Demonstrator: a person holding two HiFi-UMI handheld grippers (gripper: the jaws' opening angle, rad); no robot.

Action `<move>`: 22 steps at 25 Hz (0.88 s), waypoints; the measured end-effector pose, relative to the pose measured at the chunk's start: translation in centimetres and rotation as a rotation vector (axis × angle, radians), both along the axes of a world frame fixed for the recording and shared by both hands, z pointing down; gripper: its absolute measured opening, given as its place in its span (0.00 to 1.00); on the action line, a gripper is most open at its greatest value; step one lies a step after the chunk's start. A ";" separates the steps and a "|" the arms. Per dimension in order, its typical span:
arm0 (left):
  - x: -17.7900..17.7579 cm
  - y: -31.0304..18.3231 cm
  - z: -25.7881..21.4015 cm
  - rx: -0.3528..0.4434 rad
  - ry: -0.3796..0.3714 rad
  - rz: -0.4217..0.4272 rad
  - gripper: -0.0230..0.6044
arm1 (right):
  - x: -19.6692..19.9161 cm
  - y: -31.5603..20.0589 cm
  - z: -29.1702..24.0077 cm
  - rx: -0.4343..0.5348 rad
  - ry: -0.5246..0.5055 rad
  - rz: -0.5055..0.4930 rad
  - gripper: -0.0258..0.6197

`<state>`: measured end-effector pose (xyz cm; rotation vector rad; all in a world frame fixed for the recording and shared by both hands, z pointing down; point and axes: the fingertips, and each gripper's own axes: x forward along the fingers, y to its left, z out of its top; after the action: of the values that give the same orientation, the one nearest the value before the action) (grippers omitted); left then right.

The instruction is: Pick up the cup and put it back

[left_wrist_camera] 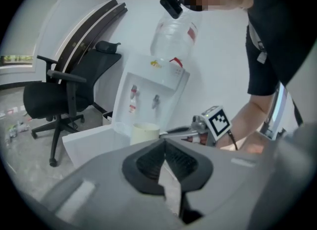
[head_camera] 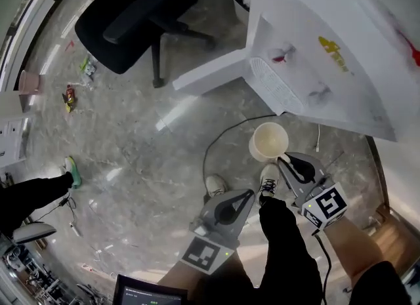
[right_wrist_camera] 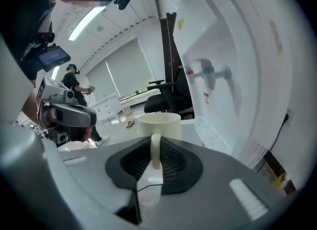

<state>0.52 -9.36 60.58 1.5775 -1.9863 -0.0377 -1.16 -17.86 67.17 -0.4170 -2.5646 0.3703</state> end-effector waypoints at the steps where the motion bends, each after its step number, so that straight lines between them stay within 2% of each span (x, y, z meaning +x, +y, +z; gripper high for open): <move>1: -0.5 -0.3 1.8 0.005 -0.009 0.008 0.04 | -0.2 -0.3 2.0 0.001 0.009 0.017 0.11; 8: 0.6 -4.2 13.8 0.138 -0.019 0.114 0.04 | -3.4 -2.8 18.1 0.093 0.005 0.129 0.11; 10: 0.4 -4.9 16.8 0.199 0.008 0.113 0.04 | -4.8 -4.4 22.8 0.124 0.005 0.186 0.11; 12: -0.4 -5.1 19.1 0.260 0.071 0.089 0.04 | -6.1 -6.1 26.9 0.150 0.002 0.251 0.11; 14: -1.7 -5.0 21.0 0.283 0.131 0.085 0.04 | -7.8 -7.7 30.3 0.176 -0.006 0.307 0.11; 16: -3.2 -5.4 22.0 0.296 0.154 0.119 0.04 | -9.5 -9.4 33.1 0.208 -0.015 0.358 0.11; 19: -5.6 -6.2 23.3 0.307 0.102 0.174 0.04 | -11.8 -12.2 36.5 0.226 -0.012 0.444 0.11; 22: -7.3 -6.8 23.3 0.349 0.095 0.177 0.04 | -13.0 -15.0 38.8 0.189 0.016 0.554 0.11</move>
<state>-6.77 -16.18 83.86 1.9257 -1.8303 -0.4008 -14.18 -32.89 105.99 0.3734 -2.6340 0.3123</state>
